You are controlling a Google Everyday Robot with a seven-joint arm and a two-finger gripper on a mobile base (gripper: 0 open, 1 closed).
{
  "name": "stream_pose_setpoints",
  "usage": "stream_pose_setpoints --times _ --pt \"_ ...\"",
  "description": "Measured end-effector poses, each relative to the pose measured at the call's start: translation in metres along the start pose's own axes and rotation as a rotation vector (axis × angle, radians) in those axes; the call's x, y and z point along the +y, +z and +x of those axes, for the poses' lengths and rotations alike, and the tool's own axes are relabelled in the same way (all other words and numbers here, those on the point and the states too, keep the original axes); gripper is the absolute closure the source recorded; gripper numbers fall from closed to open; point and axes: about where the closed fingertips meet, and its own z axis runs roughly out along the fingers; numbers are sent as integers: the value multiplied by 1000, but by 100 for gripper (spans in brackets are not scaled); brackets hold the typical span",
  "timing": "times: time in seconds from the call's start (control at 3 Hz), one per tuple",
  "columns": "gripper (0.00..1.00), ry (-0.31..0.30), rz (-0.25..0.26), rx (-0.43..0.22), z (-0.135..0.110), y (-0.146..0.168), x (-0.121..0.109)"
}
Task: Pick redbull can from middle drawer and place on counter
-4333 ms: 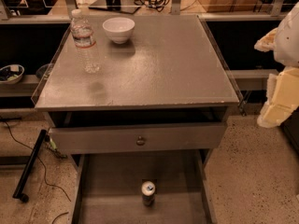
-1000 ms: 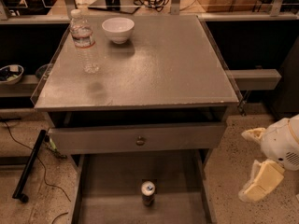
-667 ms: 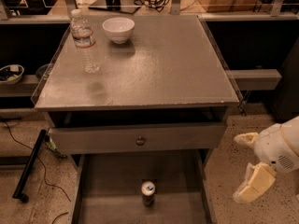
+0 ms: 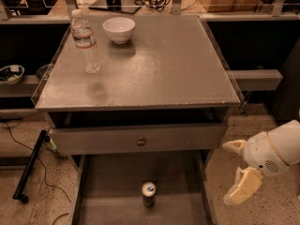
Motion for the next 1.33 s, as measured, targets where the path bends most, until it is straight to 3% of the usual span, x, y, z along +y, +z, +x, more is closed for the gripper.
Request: stream_pose_setpoints --times 0.33,1.33 --pt "0 0 0 0 0 0 0" --pt "0 25 -115 -57 31 68 -9"
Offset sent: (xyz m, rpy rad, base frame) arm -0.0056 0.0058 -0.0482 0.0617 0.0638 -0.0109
